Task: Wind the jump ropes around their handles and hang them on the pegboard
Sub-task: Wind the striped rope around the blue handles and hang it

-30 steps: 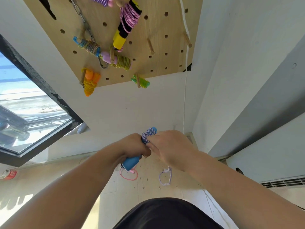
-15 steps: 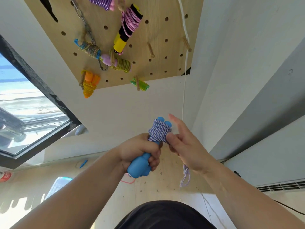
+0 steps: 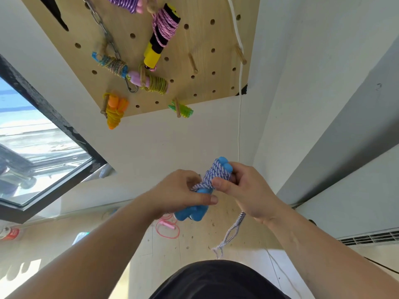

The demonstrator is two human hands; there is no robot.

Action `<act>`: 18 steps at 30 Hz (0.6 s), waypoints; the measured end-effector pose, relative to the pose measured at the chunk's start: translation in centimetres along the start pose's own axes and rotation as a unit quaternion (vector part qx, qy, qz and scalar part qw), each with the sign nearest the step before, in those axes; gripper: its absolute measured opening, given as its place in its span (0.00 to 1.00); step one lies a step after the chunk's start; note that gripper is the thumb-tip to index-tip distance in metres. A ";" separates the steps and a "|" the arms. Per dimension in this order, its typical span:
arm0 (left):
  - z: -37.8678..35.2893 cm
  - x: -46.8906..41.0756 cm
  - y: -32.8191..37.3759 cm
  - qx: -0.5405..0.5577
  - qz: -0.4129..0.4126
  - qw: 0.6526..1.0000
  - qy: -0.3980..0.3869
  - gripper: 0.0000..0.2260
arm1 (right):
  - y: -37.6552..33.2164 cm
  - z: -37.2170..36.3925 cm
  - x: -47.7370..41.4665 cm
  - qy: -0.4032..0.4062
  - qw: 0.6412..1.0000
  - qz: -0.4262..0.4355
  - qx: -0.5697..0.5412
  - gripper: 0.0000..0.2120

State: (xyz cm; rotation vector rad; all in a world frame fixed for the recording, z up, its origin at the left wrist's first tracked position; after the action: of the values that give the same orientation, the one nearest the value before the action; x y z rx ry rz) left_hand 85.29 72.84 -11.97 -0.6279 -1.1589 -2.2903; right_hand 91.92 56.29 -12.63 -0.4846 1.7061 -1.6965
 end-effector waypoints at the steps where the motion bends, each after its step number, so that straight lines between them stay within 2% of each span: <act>1: 0.2 0.5 -0.1 -0.006 0.002 0.997 0.081 0.22 | 0.1 0.3 0.0 0.033 0.999 -0.014 -0.021 0.16; 3: -0.3 2.1 0.1 -0.042 -0.037 0.970 0.238 0.27 | 0.5 1.0 0.0 0.110 0.991 -0.051 -0.056 0.18; 5: -1.7 3.7 0.7 -0.163 -0.138 0.903 0.372 0.33 | 0.7 0.8 0.1 0.158 0.978 -0.094 -0.097 0.19; 7: -2.7 4.0 0.9 -0.262 -0.191 0.836 0.442 0.35 | 0.8 0.1 0.1 0.172 0.966 -0.142 -0.131 0.19; 10: -1.7 2.6 0.8 -0.317 -0.185 0.794 0.484 0.27 | 0.4 -0.8 0.1 0.175 0.951 -0.183 -0.176 0.19; 13: -0.5 1.7 1.1 -0.320 -0.197 0.788 0.488 0.20 | -0.1 -0.9 -0.1 0.161 0.951 -0.182 -0.194 0.16; 18: 0.3 1.6 1.5 -0.264 -0.171 0.839 0.444 0.20 | -0.3 -0.7 -0.4 0.119 0.962 -0.146 -0.197 0.12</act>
State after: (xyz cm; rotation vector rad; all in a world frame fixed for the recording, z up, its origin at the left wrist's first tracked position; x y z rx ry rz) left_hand 85.03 71.99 -10.01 0.5255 -0.1807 -2.6993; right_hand 91.67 57.04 -12.32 -0.7730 2.2603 -1.6663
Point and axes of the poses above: each hand's wrist, its own x-axis away from the middle knuckle, its own z-axis out of the back of the hand, y = z × x, the point moved 4 cm from there along -x, towards the middle knuckle, and after that the axes turned 15 degrees about z, right-handed, at the moved point
